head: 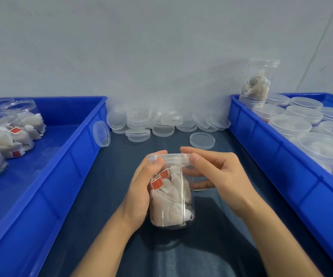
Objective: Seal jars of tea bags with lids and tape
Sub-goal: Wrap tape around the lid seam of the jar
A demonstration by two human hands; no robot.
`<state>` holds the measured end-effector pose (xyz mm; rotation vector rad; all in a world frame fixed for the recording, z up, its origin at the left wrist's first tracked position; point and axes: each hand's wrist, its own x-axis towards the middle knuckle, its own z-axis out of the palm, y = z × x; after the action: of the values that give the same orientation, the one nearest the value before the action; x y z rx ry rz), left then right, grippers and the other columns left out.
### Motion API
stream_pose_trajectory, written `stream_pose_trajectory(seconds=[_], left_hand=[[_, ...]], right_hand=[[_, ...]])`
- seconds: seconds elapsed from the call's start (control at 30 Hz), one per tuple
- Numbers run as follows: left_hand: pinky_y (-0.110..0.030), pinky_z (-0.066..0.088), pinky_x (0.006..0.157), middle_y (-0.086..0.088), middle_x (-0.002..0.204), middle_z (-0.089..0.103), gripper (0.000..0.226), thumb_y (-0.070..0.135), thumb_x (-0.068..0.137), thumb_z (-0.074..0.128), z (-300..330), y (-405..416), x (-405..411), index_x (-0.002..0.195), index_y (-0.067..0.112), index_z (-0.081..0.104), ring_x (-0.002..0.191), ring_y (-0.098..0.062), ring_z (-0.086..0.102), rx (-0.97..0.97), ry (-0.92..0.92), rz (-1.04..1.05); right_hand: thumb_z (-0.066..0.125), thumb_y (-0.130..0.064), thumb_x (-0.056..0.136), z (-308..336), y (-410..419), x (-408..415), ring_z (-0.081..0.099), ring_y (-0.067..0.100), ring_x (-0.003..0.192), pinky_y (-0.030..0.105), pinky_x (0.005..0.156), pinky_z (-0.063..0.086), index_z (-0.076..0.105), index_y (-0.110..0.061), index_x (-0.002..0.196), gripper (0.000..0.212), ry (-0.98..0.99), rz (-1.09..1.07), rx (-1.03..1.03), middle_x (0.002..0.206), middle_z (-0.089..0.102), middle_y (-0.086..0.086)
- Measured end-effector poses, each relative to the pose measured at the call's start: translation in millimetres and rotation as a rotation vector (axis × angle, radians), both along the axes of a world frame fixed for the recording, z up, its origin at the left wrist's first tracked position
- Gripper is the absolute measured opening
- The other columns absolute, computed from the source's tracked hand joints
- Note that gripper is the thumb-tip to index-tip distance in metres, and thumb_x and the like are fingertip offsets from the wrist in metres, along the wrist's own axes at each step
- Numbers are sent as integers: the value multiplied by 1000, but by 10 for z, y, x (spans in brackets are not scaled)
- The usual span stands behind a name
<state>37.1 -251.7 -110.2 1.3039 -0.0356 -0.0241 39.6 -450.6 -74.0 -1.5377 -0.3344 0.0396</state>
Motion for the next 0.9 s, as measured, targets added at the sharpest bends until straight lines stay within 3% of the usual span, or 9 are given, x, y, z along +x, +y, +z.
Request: stream_pose_trajectory(seconds=[0.23,0.33,0.43,0.67,0.9], left_hand=[[-73,38,115,-35,132,62,79,58,78,70,16,-25,-7,137,6,61,114,-39,65,10,-17,-29],[-72,40,115,-30,133,66,75,58,76,71,-31,-7,-2,135,13,64,124,-47,65,-14,-5,-31],[-70,43,114,-25,129,70,71,57,75,72,-35,-8,3,134,17,66,124,-45,66,-9,-8,-35],[-76,39,111,-38,131,62,81,57,77,66,37,-64,-18,135,1,61,112,-42,64,20,-22,-25],[-71,45,111,-29,128,68,71,58,75,69,-24,-17,-14,132,15,66,122,-49,65,8,-32,-32]], right_hand=[[72,-37,87,4,17,-8,78,15,102,27,71,63,76,-23,123,39,-2,-15,15,105,81,-2],[67,-29,99,8,-8,-5,77,17,103,29,72,64,77,-23,124,27,2,-3,25,106,81,1],[66,-23,103,7,-7,-9,77,17,103,31,73,64,77,-25,124,24,3,-15,14,106,81,0],[69,-23,99,10,39,-18,78,22,99,28,70,63,81,-25,115,19,0,-45,19,100,81,3],[69,-25,98,29,26,-27,78,19,101,30,72,64,81,-26,114,20,-5,-29,30,103,81,3]])
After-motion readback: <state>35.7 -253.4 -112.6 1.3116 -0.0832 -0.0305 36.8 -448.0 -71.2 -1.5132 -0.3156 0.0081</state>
